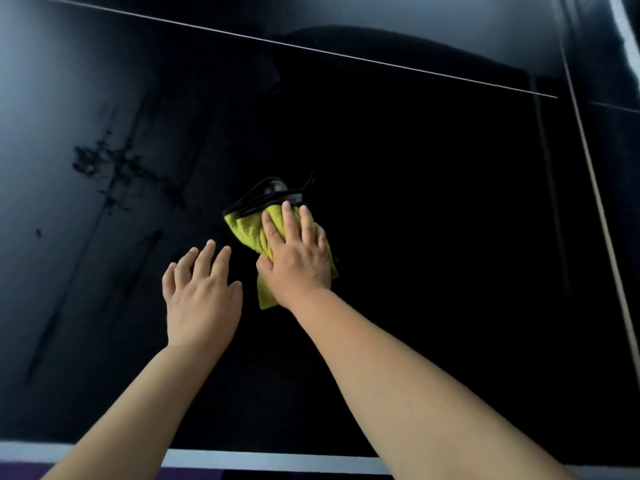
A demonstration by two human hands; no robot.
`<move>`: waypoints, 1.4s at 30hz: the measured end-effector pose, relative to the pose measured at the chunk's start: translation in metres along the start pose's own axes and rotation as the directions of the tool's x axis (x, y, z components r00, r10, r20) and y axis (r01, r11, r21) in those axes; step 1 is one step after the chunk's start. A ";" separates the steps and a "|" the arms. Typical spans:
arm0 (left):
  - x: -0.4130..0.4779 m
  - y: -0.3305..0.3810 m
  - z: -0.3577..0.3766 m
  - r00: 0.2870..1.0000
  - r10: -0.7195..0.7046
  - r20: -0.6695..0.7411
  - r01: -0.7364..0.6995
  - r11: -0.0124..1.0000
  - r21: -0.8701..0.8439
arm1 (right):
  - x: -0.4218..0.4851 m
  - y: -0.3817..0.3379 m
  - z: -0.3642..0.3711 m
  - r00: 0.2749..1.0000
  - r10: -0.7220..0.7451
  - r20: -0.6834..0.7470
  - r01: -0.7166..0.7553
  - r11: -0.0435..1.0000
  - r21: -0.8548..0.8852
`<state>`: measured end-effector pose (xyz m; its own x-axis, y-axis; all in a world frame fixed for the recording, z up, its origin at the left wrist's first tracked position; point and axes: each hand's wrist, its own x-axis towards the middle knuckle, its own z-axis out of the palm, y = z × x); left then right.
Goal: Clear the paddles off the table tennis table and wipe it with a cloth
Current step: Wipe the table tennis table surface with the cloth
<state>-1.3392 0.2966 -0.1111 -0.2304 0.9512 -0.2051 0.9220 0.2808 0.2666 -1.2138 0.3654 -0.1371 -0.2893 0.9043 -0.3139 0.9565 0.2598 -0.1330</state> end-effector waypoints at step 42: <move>-0.111 0.167 0.075 0.896 0.425 0.130 -0.419 0.905 -0.071 | -0.198 0.296 0.018 0.567 0.824 0.017 -0.804 0.548 0.232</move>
<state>-1.1366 0.2283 -0.1143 0.2262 0.9549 -0.1925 0.9089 -0.1358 0.3943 -0.8736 0.2571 -0.1314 0.6234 0.7206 -0.3035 0.7476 -0.6630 -0.0385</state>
